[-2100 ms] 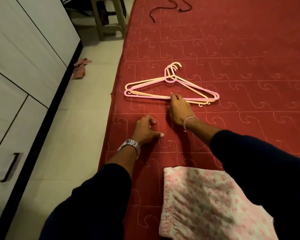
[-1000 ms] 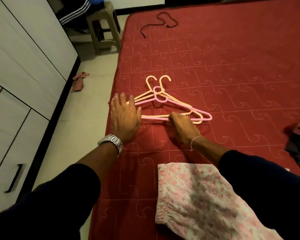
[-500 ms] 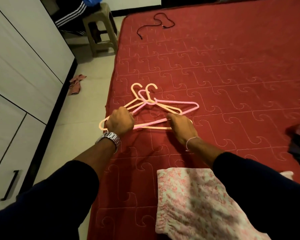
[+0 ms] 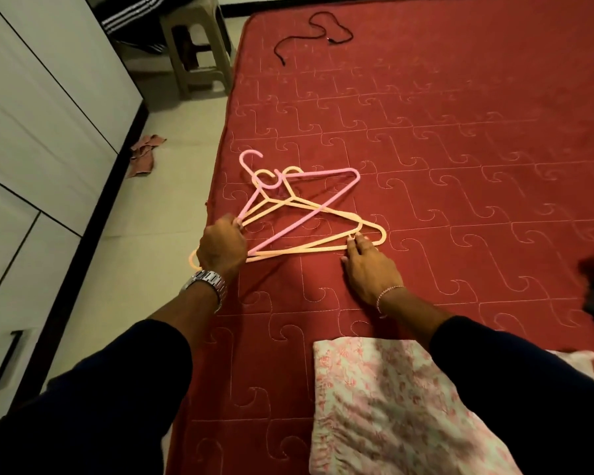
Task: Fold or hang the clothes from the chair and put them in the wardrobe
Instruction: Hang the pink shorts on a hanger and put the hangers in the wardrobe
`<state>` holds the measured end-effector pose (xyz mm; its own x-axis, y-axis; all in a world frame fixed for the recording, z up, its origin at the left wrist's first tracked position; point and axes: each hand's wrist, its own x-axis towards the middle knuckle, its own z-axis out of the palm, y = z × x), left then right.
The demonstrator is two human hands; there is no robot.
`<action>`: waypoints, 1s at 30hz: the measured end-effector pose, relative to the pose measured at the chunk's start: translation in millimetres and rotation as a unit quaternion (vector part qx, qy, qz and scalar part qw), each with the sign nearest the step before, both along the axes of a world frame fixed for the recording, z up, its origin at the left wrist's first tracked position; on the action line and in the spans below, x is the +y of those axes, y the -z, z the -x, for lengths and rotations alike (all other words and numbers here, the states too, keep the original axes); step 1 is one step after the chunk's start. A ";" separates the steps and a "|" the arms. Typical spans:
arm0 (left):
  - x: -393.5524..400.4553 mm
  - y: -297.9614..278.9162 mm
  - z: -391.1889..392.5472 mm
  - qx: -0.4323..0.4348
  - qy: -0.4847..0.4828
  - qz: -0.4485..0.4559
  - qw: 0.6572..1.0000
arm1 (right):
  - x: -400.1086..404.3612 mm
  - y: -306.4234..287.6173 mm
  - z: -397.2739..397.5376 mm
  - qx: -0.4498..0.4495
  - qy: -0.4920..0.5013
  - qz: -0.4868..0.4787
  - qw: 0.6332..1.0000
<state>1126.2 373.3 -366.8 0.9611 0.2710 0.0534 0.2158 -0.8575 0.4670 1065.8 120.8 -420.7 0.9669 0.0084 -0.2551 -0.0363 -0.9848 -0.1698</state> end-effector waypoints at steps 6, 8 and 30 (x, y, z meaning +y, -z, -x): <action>10.1 6.7 11.5 -0.019 0.064 0.060 0.996 | 2.2 4.6 -19.0 0.073 0.004 -0.016 0.997; 6.4 6.0 21.9 -0.018 0.070 0.086 0.994 | -0.7 -3.3 -21.3 0.071 -0.008 -0.043 0.997; 2.6 23.9 227.3 0.037 0.032 0.203 0.978 | 21.8 -45.4 124.7 0.111 -0.217 -0.194 0.950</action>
